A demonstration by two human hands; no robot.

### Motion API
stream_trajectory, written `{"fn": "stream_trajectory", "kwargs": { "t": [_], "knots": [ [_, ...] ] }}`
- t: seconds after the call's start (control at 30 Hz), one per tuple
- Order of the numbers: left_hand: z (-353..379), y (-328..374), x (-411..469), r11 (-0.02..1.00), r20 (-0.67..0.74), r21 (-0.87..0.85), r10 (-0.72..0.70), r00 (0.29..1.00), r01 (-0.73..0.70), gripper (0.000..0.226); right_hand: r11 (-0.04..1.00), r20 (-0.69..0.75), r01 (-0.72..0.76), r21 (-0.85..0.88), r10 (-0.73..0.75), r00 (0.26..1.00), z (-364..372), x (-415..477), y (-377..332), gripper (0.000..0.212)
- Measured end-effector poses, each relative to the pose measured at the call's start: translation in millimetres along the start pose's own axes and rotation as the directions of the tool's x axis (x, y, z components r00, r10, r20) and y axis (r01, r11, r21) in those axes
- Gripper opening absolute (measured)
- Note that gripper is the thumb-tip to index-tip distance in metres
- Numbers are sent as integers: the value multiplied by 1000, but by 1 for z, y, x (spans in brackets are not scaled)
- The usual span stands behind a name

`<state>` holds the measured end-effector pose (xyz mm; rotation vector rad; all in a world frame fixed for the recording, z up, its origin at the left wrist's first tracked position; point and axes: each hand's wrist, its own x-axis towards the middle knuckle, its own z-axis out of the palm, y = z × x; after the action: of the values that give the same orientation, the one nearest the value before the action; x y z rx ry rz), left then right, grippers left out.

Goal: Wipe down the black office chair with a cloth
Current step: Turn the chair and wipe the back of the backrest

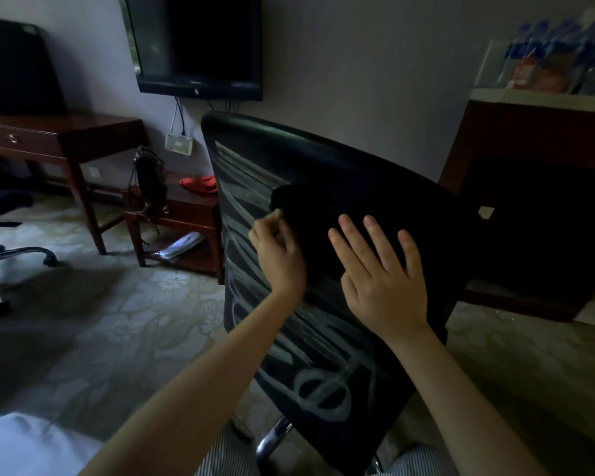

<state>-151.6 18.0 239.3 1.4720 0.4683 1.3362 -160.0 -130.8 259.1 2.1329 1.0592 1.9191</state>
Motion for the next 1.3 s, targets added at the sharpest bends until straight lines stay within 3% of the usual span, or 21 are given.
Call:
{"fn": "stream_trajectory", "kwargs": {
  "t": [0.1,0.2,0.37,0.47,0.57,0.67,0.8,0.9,1.0,1.13,1.3],
  "knots": [
    [-3,-3,-27,998,107,14,59,993,-60,18,996,-11,-84,20,84,996,-1,-1,1,44],
    [3,13,-34,969,149,31,238,960,-245,19,988,-20,-140,71,142,990,-5,-2,4,41],
    [14,51,-20,851,132,37,516,846,-524,22,970,-96,-159,182,178,979,-10,4,-1,38],
    [14,58,-1,725,111,48,680,725,-687,23,955,-152,-197,221,233,961,-6,14,-2,38],
    [15,56,19,666,76,64,740,669,-744,20,963,-154,-198,185,227,962,7,20,3,40],
    [17,47,32,753,25,56,655,755,-655,15,984,-144,-156,91,168,975,19,17,13,41],
    [13,28,45,911,-64,26,411,909,-411,20,987,-160,-147,69,156,975,27,12,15,41],
    [4,4,43,961,-43,101,261,964,-256,19,991,-167,-128,43,133,977,29,9,15,42],
    [-6,-19,31,948,67,197,243,968,-252,20,993,-167,-119,14,120,979,31,7,16,43],
    [-8,-19,18,943,111,180,264,958,-281,20,994,-174,-105,-16,101,980,32,4,18,43],
    [2,11,9,842,161,132,503,849,-523,20,995,-196,-90,-36,81,977,32,0,27,43]
  ]
}}
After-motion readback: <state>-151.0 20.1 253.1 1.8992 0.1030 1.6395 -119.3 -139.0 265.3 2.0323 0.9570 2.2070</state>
